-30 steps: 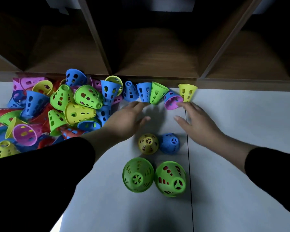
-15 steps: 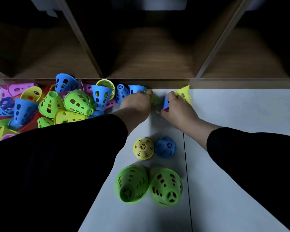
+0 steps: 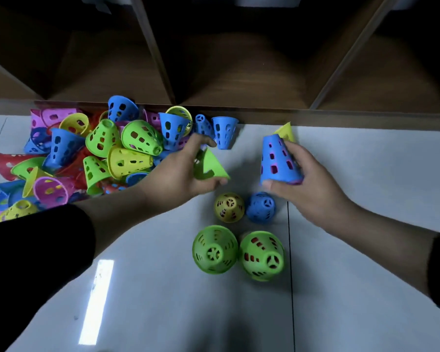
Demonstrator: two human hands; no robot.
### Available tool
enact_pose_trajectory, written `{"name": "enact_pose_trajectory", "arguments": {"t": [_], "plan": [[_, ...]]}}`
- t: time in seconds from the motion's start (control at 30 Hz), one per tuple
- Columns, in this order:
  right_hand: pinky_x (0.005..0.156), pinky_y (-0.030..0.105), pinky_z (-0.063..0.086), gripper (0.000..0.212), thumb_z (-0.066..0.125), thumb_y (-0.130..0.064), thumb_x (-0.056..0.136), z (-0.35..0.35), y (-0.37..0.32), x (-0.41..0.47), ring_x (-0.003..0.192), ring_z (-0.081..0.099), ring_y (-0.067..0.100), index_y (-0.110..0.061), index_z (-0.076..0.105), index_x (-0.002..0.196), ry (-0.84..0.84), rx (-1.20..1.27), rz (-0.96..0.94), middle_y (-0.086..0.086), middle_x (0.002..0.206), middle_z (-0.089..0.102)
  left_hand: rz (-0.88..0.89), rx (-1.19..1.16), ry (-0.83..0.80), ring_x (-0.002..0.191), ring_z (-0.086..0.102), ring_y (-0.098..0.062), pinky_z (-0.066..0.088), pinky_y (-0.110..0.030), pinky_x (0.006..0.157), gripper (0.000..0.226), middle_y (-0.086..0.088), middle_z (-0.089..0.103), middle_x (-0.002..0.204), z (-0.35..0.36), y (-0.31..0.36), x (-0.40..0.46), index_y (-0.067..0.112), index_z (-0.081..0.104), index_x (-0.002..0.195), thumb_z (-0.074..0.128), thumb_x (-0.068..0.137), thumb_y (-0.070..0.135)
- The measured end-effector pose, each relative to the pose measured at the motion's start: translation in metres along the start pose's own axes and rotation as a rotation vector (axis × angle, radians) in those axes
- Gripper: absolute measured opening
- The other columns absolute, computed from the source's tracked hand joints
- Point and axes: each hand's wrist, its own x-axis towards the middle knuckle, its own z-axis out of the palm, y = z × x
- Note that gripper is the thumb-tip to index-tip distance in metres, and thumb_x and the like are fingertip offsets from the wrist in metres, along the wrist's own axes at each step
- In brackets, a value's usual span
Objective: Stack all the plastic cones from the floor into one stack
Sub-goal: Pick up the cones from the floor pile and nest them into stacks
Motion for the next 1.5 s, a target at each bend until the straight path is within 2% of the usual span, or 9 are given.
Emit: {"name": "enact_pose_trajectory", "arguments": {"t": [0.13,0.3,0.4,0.8,0.97,1.13,1.27,1.37,1.5], "plan": [[0.096,0.017,0.049,0.095,0.084,-0.057,0.063,0.004,0.011,-0.037,0.131,0.046,-0.003,-0.064,0.028,0.140,-0.081,-0.066,-0.054,-0.026,0.146,0.040,0.110,0.367,-0.226,0.093,0.059,-0.012,0.048,-0.028,0.079,0.079,0.002,0.060,0.120,-0.005,0.011,-0.012,0.039,0.033,0.148,0.072,0.081,0.055],[0.105,0.038,0.049,0.087,0.085,-0.044,0.067,0.014,0.033,-0.035,0.128,0.052,0.009,-0.043,0.038,0.140,-0.157,-0.062,-0.010,-0.012,0.139,0.047,0.225,0.563,-0.429,0.103,0.061,-0.021,0.051,-0.037,0.087,0.055,0.000,0.053,0.119,0.016,0.031,0.000,0.035,0.050,0.140,0.068,0.089,0.045],[0.101,0.028,0.049,0.078,0.087,-0.038,0.071,0.011,0.042,-0.023,0.120,0.054,0.001,-0.046,0.040,0.133,-0.210,-0.145,0.005,-0.023,0.127,0.051,0.244,0.605,-0.463,0.097,0.061,-0.024,0.051,-0.040,0.084,0.041,-0.003,0.053,0.111,0.034,0.030,0.008,0.026,0.058,0.128,0.067,0.090,0.038],[0.107,0.021,0.037,0.043,0.052,-0.064,0.087,-0.017,0.069,-0.008,0.130,0.043,-0.009,-0.047,0.047,0.126,-0.139,-0.437,-0.097,-0.026,0.137,0.050,0.033,0.311,-0.102,0.101,0.062,-0.017,0.047,-0.030,0.081,0.051,-0.002,0.054,0.135,0.048,-0.020,0.016,0.029,0.046,0.140,0.049,0.096,0.055],[0.106,0.039,0.042,0.043,0.056,-0.039,0.098,-0.043,0.062,0.053,0.130,0.045,0.021,-0.025,0.050,0.137,0.123,-0.684,-0.112,0.000,0.141,0.048,-0.147,0.419,-0.003,0.124,0.051,-0.037,0.046,-0.049,0.099,0.064,-0.014,0.036,0.150,0.051,-0.023,0.067,0.026,0.025,0.153,0.053,0.098,0.040],[0.104,0.053,0.043,0.071,0.061,-0.033,0.096,-0.053,0.053,0.108,0.138,0.033,0.036,-0.031,0.022,0.155,0.103,-0.990,0.005,0.003,0.161,0.020,-0.251,0.479,0.059,0.101,0.060,-0.040,0.042,-0.038,0.073,0.075,-0.019,0.055,0.123,0.054,-0.022,0.123,0.025,0.008,0.157,0.051,0.097,0.037],[0.091,0.044,0.047,0.071,0.067,-0.027,0.092,-0.047,0.051,0.131,0.119,0.050,0.042,-0.030,0.029,0.151,0.090,-0.990,0.069,0.013,0.146,0.036,-0.251,0.516,0.074,0.075,0.054,-0.033,0.037,-0.036,0.064,0.057,-0.012,0.055,0.089,0.053,-0.021,0.141,0.016,0.025,0.147,0.049,0.097,0.029],[0.076,0.035,0.044,0.066,0.073,-0.022,0.089,-0.038,0.057,0.125,0.097,0.059,0.036,-0.027,0.036,0.144,0.136,-0.959,0.035,0.013,0.139,0.040,-0.220,0.617,0.097,0.068,0.048,-0.033,0.037,-0.039,0.060,0.034,-0.018,0.060,0.093,0.056,-0.021,0.138,0.017,0.035,0.126,0.047,0.095,0.024],[0.067,0.030,0.039,0.056,0.073,-0.015,0.087,-0.031,0.065,0.110,0.079,0.048,0.020,-0.026,0.041,0.132,0.154,-0.900,-0.018,0.009,0.132,0.040,-0.215,0.628,0.075,0.089,0.060,-0.040,0.043,-0.042,0.067,0.050,-0.020,0.058,0.108,0.061,-0.024,0.133,0.021,0.027,0.142,0.048,0.097,0.029]]}}
